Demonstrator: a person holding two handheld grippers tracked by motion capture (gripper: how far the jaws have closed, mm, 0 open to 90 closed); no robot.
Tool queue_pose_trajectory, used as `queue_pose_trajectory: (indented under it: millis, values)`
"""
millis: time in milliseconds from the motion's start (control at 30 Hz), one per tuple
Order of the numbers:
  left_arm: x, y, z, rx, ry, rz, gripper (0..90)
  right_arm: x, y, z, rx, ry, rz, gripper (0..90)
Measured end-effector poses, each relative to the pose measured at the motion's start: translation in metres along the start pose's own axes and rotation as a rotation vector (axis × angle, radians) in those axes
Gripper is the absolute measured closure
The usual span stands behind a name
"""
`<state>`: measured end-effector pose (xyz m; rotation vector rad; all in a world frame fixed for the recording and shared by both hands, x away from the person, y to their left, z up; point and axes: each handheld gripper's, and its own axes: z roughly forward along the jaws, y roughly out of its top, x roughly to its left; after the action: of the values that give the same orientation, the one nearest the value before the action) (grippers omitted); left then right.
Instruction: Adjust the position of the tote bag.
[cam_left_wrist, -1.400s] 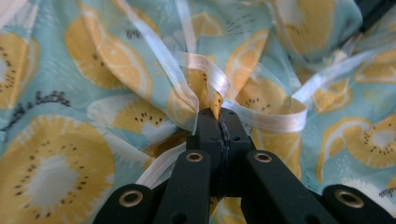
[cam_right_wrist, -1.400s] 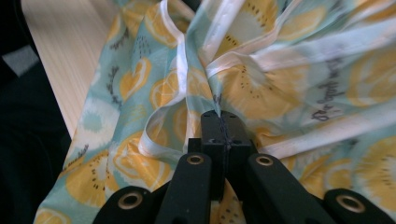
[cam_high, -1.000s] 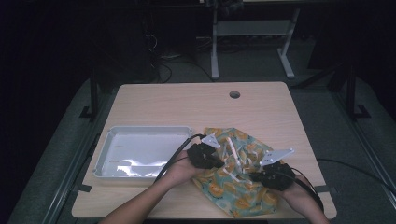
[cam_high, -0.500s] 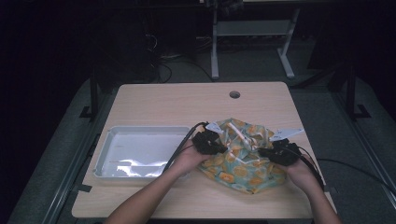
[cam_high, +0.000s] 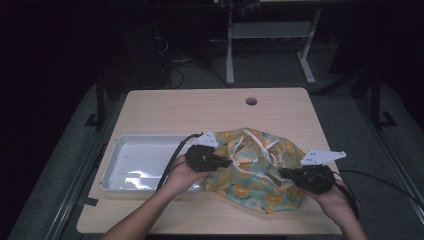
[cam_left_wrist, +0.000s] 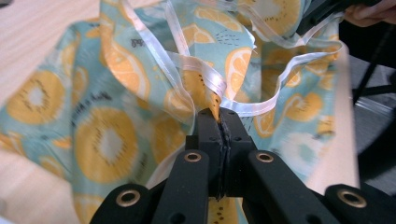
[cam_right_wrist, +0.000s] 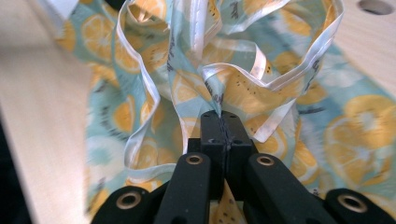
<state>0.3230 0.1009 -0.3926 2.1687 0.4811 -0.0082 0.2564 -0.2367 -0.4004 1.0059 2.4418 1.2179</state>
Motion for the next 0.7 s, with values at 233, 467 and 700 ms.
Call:
queue_pose_trajectory:
  millis: [233,467,700]
  values:
    - [-0.009,-0.024,-0.010,0.007,-0.042,-0.003,85.0,0.015,-0.021,-0.003,0.024,0.017,0.013,88.6]
    - [-0.009,-0.034,-0.030,-0.047,-0.014,-0.017,61.9,0.017,-0.029,-0.003,0.038,0.024,0.019,86.9]
    - [0.007,-0.031,-0.040,-0.079,0.012,-0.059,53.2,0.019,-0.028,-0.017,-0.027,0.017,0.044,65.8]
